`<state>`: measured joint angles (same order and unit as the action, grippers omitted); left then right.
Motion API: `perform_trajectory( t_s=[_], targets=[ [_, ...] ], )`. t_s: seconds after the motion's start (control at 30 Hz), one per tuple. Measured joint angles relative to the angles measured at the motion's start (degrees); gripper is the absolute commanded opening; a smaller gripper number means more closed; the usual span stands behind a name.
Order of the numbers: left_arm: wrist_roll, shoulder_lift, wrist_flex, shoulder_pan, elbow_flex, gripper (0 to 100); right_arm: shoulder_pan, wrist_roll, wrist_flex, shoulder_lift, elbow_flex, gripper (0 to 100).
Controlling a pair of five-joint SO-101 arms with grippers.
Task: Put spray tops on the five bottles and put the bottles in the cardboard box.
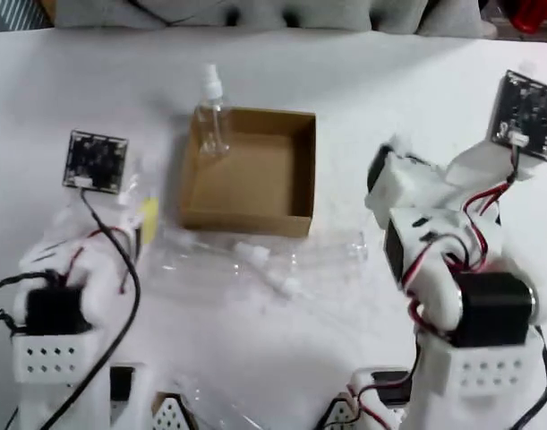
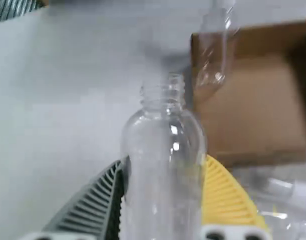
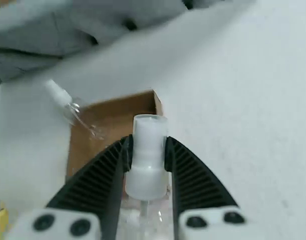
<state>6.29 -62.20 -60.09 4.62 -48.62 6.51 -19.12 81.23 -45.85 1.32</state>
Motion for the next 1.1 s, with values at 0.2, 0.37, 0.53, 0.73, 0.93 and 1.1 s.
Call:
perform_trajectory(
  t_s=[0.2,0.37,0.53,0.73,0.93,1.1],
  targets=[
    [-7.8,-3.1,13.6,-11.4,-4.5,2,0.7,0.5,-14.8,-1.1,3.1,1.7],
    [-9.5,-6.9,22.1,-17.8,-13.7,2,2.5,5.1,-19.6,-3.2,11.3,1.6],
    [-9.8,-15.0,30.0,-18.5,-26.4,2,3.3,5.6,-29.8,-7.5,20.7,1.6],
    [-9.8,-28.0,34.5,-18.5,-38.1,2,3.8,5.8,-50.7,-9.8,31.9,1.6],
    [-9.8,-39.4,34.5,-18.5,-43.6,2,9.7,6.2,-68.0,-9.8,33.1,1.5],
    [-9.8,-41.5,34.5,-18.6,-44.1,2,18.0,6.5,-75.3,-8.4,28.8,1.5]
  ],
)
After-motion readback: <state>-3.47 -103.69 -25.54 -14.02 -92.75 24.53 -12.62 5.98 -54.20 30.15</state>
